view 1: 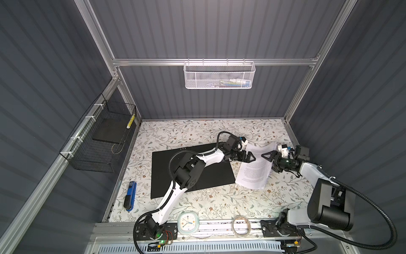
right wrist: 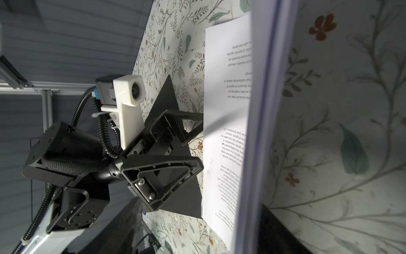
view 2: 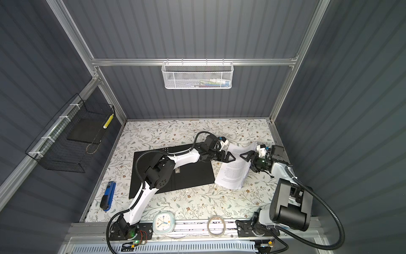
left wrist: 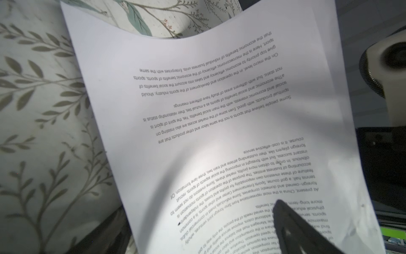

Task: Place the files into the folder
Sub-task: 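Lift the paper stack upright with the right gripper while the left gripper withdraws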

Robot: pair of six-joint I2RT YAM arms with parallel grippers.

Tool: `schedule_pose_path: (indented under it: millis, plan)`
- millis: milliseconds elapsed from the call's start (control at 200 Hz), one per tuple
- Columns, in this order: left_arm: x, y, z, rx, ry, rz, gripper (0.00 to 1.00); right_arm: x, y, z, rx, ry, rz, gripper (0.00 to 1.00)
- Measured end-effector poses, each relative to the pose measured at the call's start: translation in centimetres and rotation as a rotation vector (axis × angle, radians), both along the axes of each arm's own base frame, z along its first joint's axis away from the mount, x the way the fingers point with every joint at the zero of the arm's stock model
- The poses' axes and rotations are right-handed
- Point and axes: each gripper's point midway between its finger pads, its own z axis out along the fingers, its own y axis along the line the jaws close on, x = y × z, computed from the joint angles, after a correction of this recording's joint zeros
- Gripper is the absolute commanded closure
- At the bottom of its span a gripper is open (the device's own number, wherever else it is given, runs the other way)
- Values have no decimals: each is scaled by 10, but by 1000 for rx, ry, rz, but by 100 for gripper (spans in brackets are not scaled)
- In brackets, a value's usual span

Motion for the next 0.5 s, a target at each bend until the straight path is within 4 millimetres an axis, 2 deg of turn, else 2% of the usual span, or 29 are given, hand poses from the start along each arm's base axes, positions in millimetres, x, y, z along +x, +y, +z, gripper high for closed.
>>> schedule_pose_path:
  millis: [395, 500]
  plan:
    - [0, 1, 1, -6, -6, 1, 1, -8, -10, -12, -91, 62, -44, 52]
    - [0, 1, 2, -5, -8, 4, 1, -10, -11, -15, -106, 75, -43, 66]
